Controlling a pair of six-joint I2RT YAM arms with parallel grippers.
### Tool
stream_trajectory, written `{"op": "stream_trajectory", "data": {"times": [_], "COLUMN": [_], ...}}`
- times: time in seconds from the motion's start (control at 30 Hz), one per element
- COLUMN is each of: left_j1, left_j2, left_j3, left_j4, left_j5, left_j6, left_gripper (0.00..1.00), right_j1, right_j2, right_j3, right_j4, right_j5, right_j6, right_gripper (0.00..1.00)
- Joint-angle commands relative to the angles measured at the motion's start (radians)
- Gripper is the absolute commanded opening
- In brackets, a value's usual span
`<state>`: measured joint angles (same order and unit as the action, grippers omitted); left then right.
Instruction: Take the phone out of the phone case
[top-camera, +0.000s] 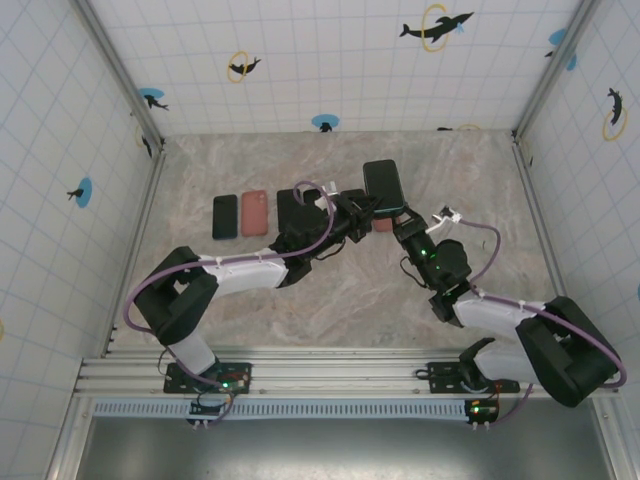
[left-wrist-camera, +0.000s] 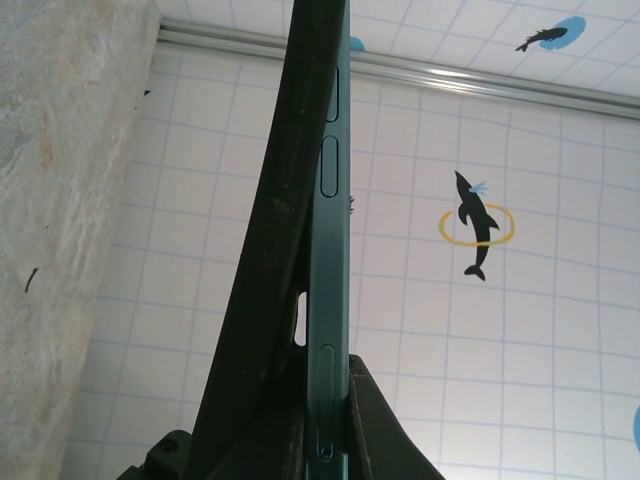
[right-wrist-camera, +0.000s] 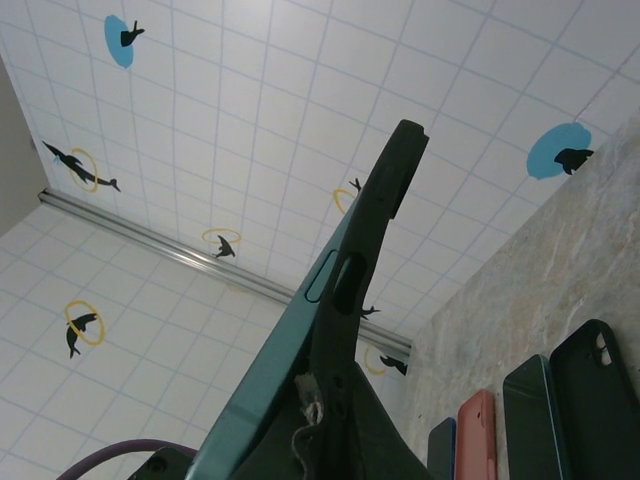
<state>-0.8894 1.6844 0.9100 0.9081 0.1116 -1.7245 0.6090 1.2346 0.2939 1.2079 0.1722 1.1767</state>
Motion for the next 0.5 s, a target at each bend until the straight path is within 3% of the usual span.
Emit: {"op": "stream_trajectory", "data": {"times": [0.0, 0.47], "left_j1": [0.01, -0.008], "left_j2": [-0.036, -0.037], "left_j3": [0.057, 0.125], "left_j4": [0.01, -0.004], "left_j5": [-0.011, 0.014], "left_j6": [0.041, 0.045], "left_gripper": [0.02, 0.01], "right_j1": [0.012, 0.002], "right_j2": [-0.036, 0.009], "right_j3": [0.022, 0.058], "right_j4": [-0.066, -0.232], "right_j5": [0.052, 0.202], "right_j6": [-0.045, -0.193], "right_gripper": [0.0, 0.0]}}
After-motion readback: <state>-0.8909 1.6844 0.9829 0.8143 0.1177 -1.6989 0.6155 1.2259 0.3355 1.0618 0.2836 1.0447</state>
